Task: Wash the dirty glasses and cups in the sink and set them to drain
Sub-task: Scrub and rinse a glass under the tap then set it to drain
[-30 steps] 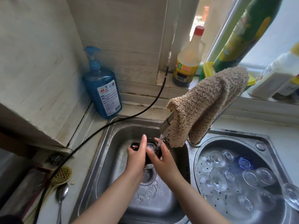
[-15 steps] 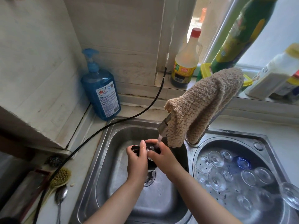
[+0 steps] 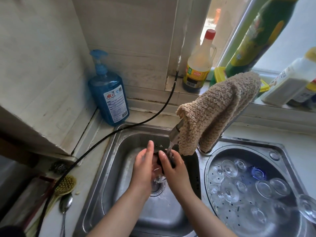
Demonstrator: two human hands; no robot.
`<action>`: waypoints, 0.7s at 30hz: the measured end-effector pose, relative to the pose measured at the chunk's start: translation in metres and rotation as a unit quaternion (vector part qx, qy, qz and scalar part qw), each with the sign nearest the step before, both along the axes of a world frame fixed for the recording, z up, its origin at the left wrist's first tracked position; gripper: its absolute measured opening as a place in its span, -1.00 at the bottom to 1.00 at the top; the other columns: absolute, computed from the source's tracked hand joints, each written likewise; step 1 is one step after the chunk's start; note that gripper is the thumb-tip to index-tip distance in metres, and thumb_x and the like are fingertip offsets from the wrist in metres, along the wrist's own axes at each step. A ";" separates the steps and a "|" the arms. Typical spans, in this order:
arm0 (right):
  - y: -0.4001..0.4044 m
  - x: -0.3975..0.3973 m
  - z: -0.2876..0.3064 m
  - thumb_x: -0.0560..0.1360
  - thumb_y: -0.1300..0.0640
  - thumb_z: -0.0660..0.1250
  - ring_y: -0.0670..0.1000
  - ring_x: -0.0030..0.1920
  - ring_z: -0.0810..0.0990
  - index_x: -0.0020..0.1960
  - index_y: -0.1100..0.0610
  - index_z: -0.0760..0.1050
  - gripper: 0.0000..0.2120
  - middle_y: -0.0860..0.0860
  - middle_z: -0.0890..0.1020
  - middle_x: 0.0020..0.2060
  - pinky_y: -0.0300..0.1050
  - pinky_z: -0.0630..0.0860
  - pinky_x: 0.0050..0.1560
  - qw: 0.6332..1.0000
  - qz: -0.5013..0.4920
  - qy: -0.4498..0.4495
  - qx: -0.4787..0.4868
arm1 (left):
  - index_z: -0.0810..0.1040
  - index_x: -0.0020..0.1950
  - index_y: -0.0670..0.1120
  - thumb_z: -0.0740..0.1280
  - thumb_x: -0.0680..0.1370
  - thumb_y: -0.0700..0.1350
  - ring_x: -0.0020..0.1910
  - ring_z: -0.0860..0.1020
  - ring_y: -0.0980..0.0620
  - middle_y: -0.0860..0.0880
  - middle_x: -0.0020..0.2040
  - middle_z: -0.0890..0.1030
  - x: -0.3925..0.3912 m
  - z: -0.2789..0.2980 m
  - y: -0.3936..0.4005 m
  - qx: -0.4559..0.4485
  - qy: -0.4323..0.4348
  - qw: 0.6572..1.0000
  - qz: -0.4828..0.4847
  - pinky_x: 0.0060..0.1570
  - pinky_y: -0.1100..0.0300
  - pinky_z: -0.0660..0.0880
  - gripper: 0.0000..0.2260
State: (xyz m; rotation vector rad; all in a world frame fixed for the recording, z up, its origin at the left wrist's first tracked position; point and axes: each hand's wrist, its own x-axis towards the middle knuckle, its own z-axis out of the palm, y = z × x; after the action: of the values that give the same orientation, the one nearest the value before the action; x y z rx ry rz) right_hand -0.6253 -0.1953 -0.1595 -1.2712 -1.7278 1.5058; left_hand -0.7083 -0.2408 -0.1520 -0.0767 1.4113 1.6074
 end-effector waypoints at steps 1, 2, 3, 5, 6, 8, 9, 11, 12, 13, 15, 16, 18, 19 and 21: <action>0.001 -0.002 0.003 0.33 -0.33 0.31 -0.12 -0.18 0.58 -0.15 -0.07 0.50 -0.66 -0.10 0.59 -0.23 -0.05 0.51 -0.07 1.000 0.000 0.009 -0.022 | 0.45 0.30 -0.19 0.27 0.52 0.23 -0.05 0.66 -0.09 -0.22 0.09 0.64 0.002 0.003 0.001 0.007 -0.009 1.000 0.008 -0.23 0.10 0.59 -0.43; 0.001 -0.003 0.004 0.33 -0.32 0.32 -0.12 -0.18 0.57 -0.18 -0.08 0.49 -0.69 -0.10 0.59 -0.24 -0.04 0.51 -0.08 1.000 0.009 0.012 -0.026 | 0.46 0.29 -0.16 0.19 0.58 0.18 -0.04 0.65 -0.08 -0.20 0.08 0.64 0.003 0.003 0.003 -0.002 -0.006 1.000 0.021 -0.25 0.11 0.58 -0.53; -0.001 -0.005 0.007 0.33 -0.30 0.33 -0.12 -0.15 0.58 -0.17 -0.11 0.49 -0.72 -0.10 0.58 -0.21 -0.02 0.53 -0.04 1.000 0.019 0.007 -0.012 | 0.45 0.30 -0.14 0.15 0.62 0.13 0.00 0.64 -0.08 -0.19 0.12 0.62 0.004 0.001 0.006 -0.018 0.000 0.999 0.037 -0.21 0.11 0.57 -0.58; -0.003 -0.007 0.012 0.35 -0.24 0.36 -0.12 -0.10 0.57 -0.15 -0.20 0.45 -0.82 -0.10 0.56 -0.19 -0.03 0.54 0.01 0.999 0.033 -0.014 0.034 | 0.42 0.35 -0.10 0.12 0.66 0.03 0.08 0.60 -0.10 -0.20 0.20 0.58 0.002 -0.001 0.011 -0.023 -0.013 0.997 0.066 -0.16 0.11 0.56 -0.65; -0.002 -0.007 0.014 0.36 -0.19 0.39 -0.15 -0.10 0.56 -0.15 -0.22 0.44 -0.84 -0.12 0.55 -0.21 -0.07 0.54 0.00 0.997 0.034 -0.023 0.069 | 0.42 0.36 -0.11 0.12 0.66 -0.03 0.07 0.60 -0.10 -0.21 0.21 0.57 0.000 -0.003 0.012 -0.013 -0.038 0.997 0.073 -0.18 0.12 0.57 -0.68; 0.003 -0.005 0.017 0.34 -0.17 0.42 -0.24 -0.12 0.56 -0.05 -0.18 0.48 -0.77 -0.21 0.56 -0.25 -0.25 0.52 -0.05 0.990 0.044 -0.038 0.131 | 0.45 0.35 -0.15 0.13 0.65 -0.13 -0.01 0.62 -0.11 -0.23 0.16 0.60 -0.004 -0.007 0.012 0.008 -0.094 0.993 0.068 -0.26 0.16 0.60 -0.70; 0.006 -0.003 0.017 0.33 -0.19 0.41 -0.31 -0.13 0.54 0.04 -0.11 0.51 -0.67 -0.30 0.56 -0.24 -0.36 0.48 -0.07 0.984 0.055 -0.044 0.161 | 0.46 0.34 -0.19 0.14 0.64 -0.14 -0.05 0.63 -0.11 -0.24 0.13 0.60 -0.006 -0.008 0.012 0.012 -0.126 0.990 0.060 -0.28 0.17 0.61 -0.69; 0.011 0.004 0.018 0.32 -0.22 0.38 -0.38 -0.12 0.51 0.14 -0.04 0.49 -0.54 -0.43 0.52 -0.19 -0.47 0.41 -0.07 0.966 0.109 -0.048 0.228 | 0.45 0.33 -0.25 0.15 0.63 -0.11 -0.05 0.63 -0.12 -0.26 0.16 0.59 -0.007 -0.008 0.010 0.021 -0.188 0.981 0.033 -0.27 0.15 0.62 -0.65; 0.014 0.007 0.019 0.33 -0.21 0.38 -0.35 -0.09 0.51 0.15 -0.06 0.47 -0.55 -0.42 0.51 -0.16 -0.46 0.41 -0.04 0.956 0.141 -0.046 0.252 | 0.46 0.32 -0.27 0.15 0.62 -0.10 -0.04 0.63 -0.12 -0.27 0.17 0.59 -0.007 -0.007 0.009 0.026 -0.206 0.978 0.020 -0.25 0.14 0.63 -0.65; 0.015 0.009 0.018 0.34 -0.21 0.37 -0.31 -0.07 0.52 0.14 -0.08 0.45 -0.57 -0.38 0.51 -0.13 -0.42 0.43 -0.02 0.950 0.167 -0.044 0.261 | 0.49 0.28 -0.28 0.15 0.62 -0.11 -0.06 0.64 -0.11 -0.26 0.14 0.60 -0.007 -0.006 0.008 0.029 -0.209 0.977 0.013 -0.24 0.15 0.63 -0.66; 0.013 0.011 0.016 0.35 -0.21 0.37 -0.25 -0.04 0.54 0.13 -0.08 0.47 -0.59 -0.30 0.54 -0.11 -0.34 0.46 0.02 0.957 0.157 -0.026 0.241 | 0.54 0.20 -0.24 0.15 0.61 -0.15 -0.09 0.64 -0.09 -0.24 0.07 0.62 -0.005 -0.007 0.009 0.024 -0.171 0.985 0.020 -0.21 0.14 0.63 -0.72; 0.008 0.008 0.014 0.34 -0.21 0.36 -0.22 -0.02 0.56 0.12 -0.07 0.49 -0.59 -0.25 0.57 -0.10 -0.28 0.48 0.06 0.972 0.122 -0.006 0.199 | 0.56 0.16 -0.21 0.15 0.61 -0.18 -0.07 0.63 -0.10 -0.23 0.06 0.63 -0.004 -0.008 0.011 0.010 -0.112 0.993 0.032 -0.13 0.10 0.63 -0.76; -0.005 0.000 0.011 0.32 -0.23 0.36 -0.09 0.03 0.59 0.10 -0.04 0.53 -0.57 -0.11 0.61 -0.06 -0.04 0.52 0.15 0.998 0.018 0.051 0.042 | 0.57 0.09 -0.12 0.11 0.63 -0.22 0.05 0.60 -0.07 -0.16 0.09 0.63 0.000 -0.002 0.013 -0.028 0.088 0.995 0.034 0.12 0.04 0.54 -0.76; -0.009 -0.006 0.012 0.32 -0.23 0.36 -0.02 0.04 0.60 0.07 -0.03 0.53 -0.59 -0.03 0.62 -0.04 0.08 0.53 0.15 0.995 -0.025 0.077 -0.058 | 0.55 0.09 -0.08 0.09 0.65 -0.21 0.10 0.57 -0.03 -0.09 0.10 0.61 0.003 0.002 0.013 -0.049 0.201 0.978 0.024 0.17 0.10 0.49 -0.76; -0.009 -0.011 0.018 0.46 -0.11 0.32 0.04 0.03 0.61 0.05 -0.05 0.51 -0.78 0.03 0.61 -0.02 0.10 0.60 0.00 0.969 -0.058 0.095 -0.220 | 0.51 0.16 -0.03 0.08 0.66 -0.18 0.08 0.52 0.08 0.07 0.05 0.57 0.008 0.013 0.008 -0.057 0.357 0.932 -0.004 0.09 0.37 0.40 -0.77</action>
State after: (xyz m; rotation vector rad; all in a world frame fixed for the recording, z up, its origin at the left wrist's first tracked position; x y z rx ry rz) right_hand -0.6359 -0.2041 -0.1412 -1.3565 -1.2138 1.9384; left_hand -0.7001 -0.2324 -0.1390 0.4937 2.0459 1.6138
